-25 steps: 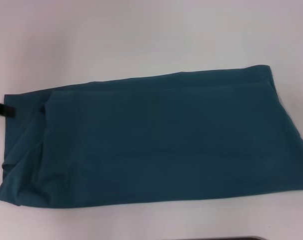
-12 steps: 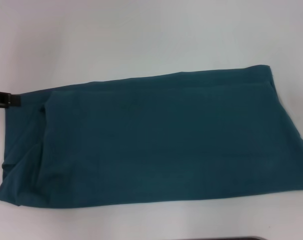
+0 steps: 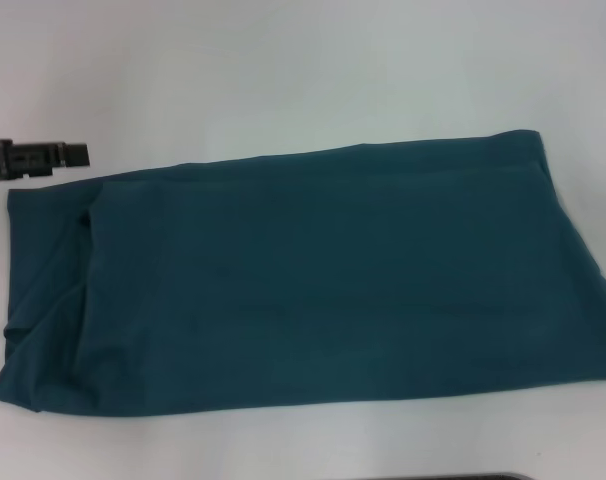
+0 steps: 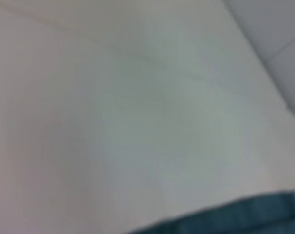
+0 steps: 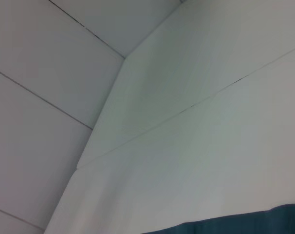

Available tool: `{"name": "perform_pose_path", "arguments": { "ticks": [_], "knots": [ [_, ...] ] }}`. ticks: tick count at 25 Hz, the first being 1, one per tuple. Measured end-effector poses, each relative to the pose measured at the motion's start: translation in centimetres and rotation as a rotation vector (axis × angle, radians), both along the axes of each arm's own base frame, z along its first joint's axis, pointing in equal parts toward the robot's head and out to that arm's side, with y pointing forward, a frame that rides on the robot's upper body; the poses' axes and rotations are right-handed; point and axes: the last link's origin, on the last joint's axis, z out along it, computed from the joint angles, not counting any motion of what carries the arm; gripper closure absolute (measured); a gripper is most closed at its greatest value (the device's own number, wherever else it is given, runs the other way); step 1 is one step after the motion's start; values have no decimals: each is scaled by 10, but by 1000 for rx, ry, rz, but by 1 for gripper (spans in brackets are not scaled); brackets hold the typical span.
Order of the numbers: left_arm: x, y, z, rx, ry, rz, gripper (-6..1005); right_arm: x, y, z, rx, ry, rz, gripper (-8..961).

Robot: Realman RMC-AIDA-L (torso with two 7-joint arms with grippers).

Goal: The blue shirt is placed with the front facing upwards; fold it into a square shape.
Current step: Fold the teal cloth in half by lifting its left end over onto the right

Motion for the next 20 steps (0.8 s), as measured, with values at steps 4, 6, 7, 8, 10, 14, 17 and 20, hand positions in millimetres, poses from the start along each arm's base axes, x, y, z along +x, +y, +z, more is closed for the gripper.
{"name": "perform_pose_path", "arguments": {
  "ticks": [4, 6, 7, 8, 10, 14, 17, 20],
  "knots": [
    [5, 1, 3, 87, -100, -40, 267, -1, 2, 0, 9, -15, 23, 246],
    [7, 1, 4, 137, -158, -69, 217, -3, 3, 1, 19, -17, 35, 245],
    [8, 1, 5, 167, -189, -83, 209, -4, 4, 3, 32, -16, 44, 245],
    [8, 0, 5, 196, -219, -94, 201, -4, 5, 3, 44, -16, 54, 244],
    [9, -1, 7, 261, -285, -121, 200, -7, 7, 4, 68, -18, 78, 244],
    [12, -4, 5, 360, -420, -156, 198, -8, 9, -1, 94, -30, 103, 243],
    [15, -5, 3, 392, -496, -164, 196, -9, 10, -2, 100, -37, 118, 242],
    [19, -5, 4, 407, -524, -184, 192, -13, 12, -3, 125, -35, 152, 241]
  ]
}}
